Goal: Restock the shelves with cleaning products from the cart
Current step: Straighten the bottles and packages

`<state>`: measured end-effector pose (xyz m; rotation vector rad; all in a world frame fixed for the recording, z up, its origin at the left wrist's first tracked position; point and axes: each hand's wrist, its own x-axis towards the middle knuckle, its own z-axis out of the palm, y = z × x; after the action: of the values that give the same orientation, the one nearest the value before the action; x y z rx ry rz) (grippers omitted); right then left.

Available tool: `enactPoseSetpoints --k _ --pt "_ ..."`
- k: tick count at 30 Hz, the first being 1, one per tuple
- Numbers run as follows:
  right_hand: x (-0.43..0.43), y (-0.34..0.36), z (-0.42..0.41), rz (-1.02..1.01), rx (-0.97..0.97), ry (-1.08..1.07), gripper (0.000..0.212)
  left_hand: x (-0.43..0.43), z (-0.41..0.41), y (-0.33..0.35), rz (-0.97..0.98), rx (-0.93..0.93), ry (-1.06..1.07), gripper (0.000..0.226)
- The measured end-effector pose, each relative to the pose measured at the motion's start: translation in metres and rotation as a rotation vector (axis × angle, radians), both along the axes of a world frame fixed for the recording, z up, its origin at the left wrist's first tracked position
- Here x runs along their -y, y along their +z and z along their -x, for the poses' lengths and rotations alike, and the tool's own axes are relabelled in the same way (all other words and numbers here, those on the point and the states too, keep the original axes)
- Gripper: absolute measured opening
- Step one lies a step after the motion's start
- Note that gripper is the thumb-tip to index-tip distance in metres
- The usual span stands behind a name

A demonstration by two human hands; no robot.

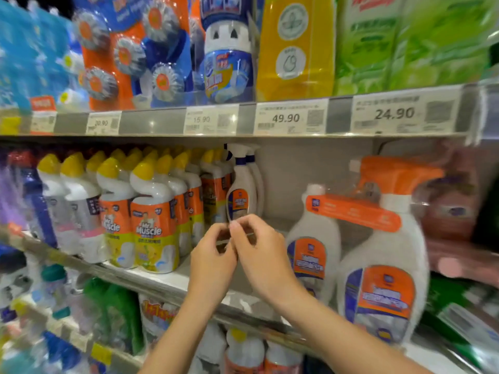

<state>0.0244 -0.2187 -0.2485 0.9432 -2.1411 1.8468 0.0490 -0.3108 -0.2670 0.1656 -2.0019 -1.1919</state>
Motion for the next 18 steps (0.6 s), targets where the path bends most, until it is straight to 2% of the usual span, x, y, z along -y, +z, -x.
enactPoseSetpoints --k 5,10,18 --pt "-0.050 0.023 -0.032 0.106 -0.023 0.051 0.016 -0.044 -0.039 0.029 -0.047 -0.138 -0.204 0.023" --pt "-0.109 0.045 -0.046 0.187 -0.020 -0.031 0.016 -0.087 -0.055 0.057 -0.018 -0.167 -0.281 0.015" --pt "-0.214 0.087 -0.075 0.188 -0.051 0.096 0.014 -0.179 -0.079 0.099 0.070 -0.255 -0.390 0.016"
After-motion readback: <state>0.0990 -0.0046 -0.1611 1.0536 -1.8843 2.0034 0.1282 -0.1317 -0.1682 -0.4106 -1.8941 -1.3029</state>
